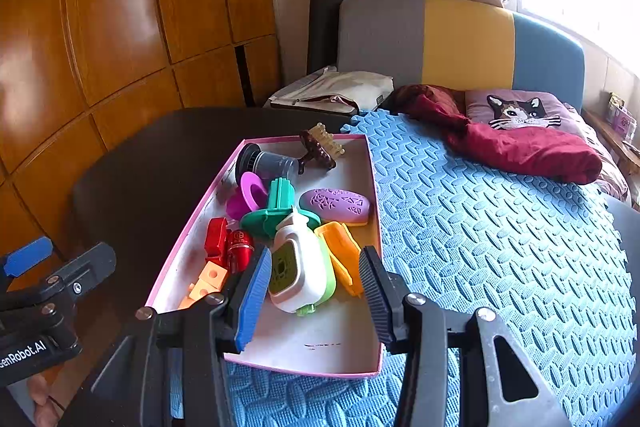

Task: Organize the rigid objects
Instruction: 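Lower the red cylinder into the white tray and open the right gripper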

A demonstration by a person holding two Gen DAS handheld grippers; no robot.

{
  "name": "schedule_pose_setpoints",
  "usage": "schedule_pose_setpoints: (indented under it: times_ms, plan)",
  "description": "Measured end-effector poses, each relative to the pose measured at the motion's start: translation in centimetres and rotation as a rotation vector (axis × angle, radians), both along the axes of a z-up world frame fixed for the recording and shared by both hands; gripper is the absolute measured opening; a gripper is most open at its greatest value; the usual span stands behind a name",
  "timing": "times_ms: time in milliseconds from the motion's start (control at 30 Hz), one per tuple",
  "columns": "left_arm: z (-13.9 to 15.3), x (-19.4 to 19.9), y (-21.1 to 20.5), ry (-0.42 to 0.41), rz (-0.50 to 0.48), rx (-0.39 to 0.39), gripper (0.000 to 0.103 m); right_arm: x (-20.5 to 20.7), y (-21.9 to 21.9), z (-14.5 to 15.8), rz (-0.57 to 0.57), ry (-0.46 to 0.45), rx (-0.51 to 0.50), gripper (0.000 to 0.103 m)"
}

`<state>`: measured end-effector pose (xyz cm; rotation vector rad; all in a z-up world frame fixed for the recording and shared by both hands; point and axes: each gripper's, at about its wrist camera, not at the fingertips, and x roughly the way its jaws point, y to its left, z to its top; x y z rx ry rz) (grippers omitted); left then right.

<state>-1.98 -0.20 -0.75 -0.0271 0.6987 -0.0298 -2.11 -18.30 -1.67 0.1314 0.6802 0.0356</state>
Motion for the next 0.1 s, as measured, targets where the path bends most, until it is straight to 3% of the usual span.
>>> schedule_pose_setpoints:
  times_ms: [100]
  plan:
    - [-0.04, 0.13, 0.02, 0.005, -0.005, -0.005, 0.103, -0.1, -0.15, 0.01, 0.0, -0.003, 0.003, 0.046]
